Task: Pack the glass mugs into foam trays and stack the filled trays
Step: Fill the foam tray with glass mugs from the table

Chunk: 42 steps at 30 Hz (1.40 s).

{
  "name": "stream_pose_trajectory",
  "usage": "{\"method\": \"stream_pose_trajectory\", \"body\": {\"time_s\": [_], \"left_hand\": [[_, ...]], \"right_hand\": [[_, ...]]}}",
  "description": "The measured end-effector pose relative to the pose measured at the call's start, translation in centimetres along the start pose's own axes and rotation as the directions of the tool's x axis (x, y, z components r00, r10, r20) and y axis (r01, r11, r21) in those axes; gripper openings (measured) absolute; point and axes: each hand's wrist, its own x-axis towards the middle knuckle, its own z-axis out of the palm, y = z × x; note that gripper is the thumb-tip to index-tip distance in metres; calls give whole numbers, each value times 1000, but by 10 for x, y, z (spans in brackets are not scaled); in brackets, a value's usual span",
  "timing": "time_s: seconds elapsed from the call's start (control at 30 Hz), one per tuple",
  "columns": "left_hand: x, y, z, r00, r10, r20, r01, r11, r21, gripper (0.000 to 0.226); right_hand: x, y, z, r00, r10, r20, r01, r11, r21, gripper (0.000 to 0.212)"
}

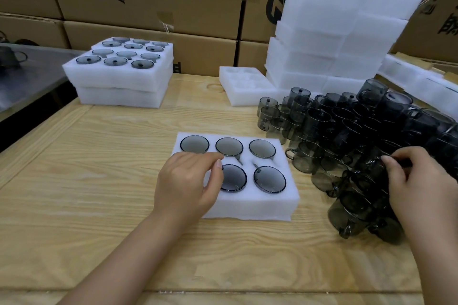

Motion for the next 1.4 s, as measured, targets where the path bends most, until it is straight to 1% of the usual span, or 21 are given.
{"method": "stream_pose_trajectory", "body": {"time_s": [0.13,0.2,0.27,0.3,0.37,0.43,0.5,0.53,0.6,0.67,0.77,0.8,0.87,0.93,1.0,1.07,1.13,1.17,1.27,1.33,1.4], "left_hand": [[2,3,-3,999,-46,-10,46,998,-32,28],[4,6,-7,985,-170,-19,167,979,-115,30],[9,6,-13,935,-355,-22,335,899,-284,27],[11,5,-14,901,-434,-22,398,845,-357,22],[15,2,-17,841,-541,-10,481,755,-446,19],[19,-3,-18,800,-598,50,524,656,-543,19],[22,-7,-20,797,-591,128,529,580,-620,19],[23,-9,-21,807,-567,166,527,564,-636,19],[24,-12,-23,838,-495,232,516,575,-635,17],[26,-17,-26,851,-448,275,509,572,-643,19],[30,-28,-32,820,-446,358,550,445,-707,20],[31,-31,-34,811,-437,389,567,421,-708,20],[31,-35,-34,823,-419,384,560,483,-673,13],[29,-37,-31,835,-437,335,541,540,-645,14],[27,-42,-28,826,-470,313,548,533,-645,18],[27,-47,-26,809,-497,312,566,519,-641,20],[26,-51,-24,809,-490,326,572,525,-631,23],[25,-52,-23,808,-483,338,576,522,-629,24],[23,-57,-23,793,-467,391,600,484,-637,21],[20,-60,-23,789,-449,419,609,484,-628,22],[17,-63,-22,774,-440,455,631,473,-615,24]], "right_hand": [[3,5,-2,1000,18,-24,-14,987,163,13],[5,-1,-5,999,-12,-37,21,963,270,9],[4,-21,-9,999,-34,-32,44,918,395,4],[2,-36,-9,999,-39,1,34,868,495,6],[-6,-68,-4,986,-86,144,-39,718,695,14],[-15,-99,7,934,-168,314,-157,596,787,16],[-25,-128,20,869,-255,423,-221,566,795,14],[-30,-140,26,843,-285,457,-237,566,790,15],[-39,-160,37,810,-306,501,-276,554,785,17],[-43,-172,45,791,-307,529,-317,534,784,18],[-46,-180,53,781,-298,549,-331,548,768,20],[-46,-182,55,786,-289,547,-324,561,761,22],[-48,-186,58,797,-268,541,-320,572,756,28],[-50,-190,60,786,-281,550,-315,583,749,32],[-50,-192,59,747,-354,562,-278,602,749,30],[-50,-191,58,676,-460,576,-253,588,768,22],[-52,-190,57,598,-548,585,-234,578,781,28],[-53,-189,58,581,-571,580,-229,569,790,32],[-58,-187,64,596,-575,561,-178,586,790,41],[-59,-185,65,573,-572,587,-162,623,765,50],[-57,-182,66,549,-590,592,-97,659,746,52]]}}
